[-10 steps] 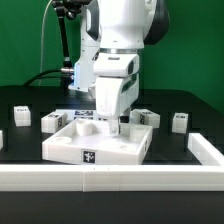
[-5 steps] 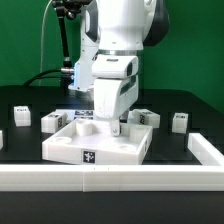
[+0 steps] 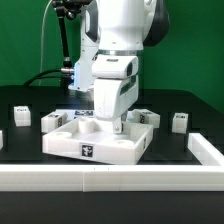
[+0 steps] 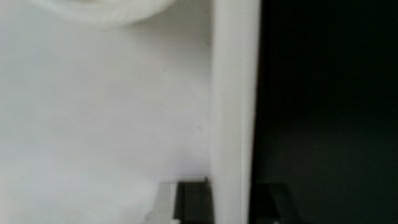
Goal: Assemble one leg
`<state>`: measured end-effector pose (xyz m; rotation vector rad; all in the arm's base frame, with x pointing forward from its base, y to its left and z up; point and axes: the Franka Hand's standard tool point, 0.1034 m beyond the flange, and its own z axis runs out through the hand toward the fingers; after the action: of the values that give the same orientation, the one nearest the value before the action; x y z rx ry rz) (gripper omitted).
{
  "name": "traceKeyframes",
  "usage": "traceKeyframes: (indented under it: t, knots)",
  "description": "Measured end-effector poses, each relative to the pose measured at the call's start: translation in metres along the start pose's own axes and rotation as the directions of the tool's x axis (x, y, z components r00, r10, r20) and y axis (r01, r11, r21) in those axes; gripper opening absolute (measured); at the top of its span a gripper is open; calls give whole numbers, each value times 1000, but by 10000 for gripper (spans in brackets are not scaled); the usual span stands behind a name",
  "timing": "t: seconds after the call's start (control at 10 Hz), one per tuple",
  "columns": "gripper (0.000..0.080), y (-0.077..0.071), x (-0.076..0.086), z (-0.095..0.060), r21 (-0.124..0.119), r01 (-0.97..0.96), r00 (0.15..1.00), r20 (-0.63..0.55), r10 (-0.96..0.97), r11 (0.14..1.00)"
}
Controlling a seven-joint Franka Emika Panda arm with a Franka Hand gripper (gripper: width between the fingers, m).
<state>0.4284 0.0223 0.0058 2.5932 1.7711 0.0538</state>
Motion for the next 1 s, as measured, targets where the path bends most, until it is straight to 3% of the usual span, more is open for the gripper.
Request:
traceKeyframes:
  t: [0.5,0.7,1.0]
  knots:
    - [58,0,0,0,1,5,1000,1,-5,1000]
    - [58,1,7,-3,46,163,986,38,-164,986]
    - [58,3,12,-1,54,266,962,45,-269,962]
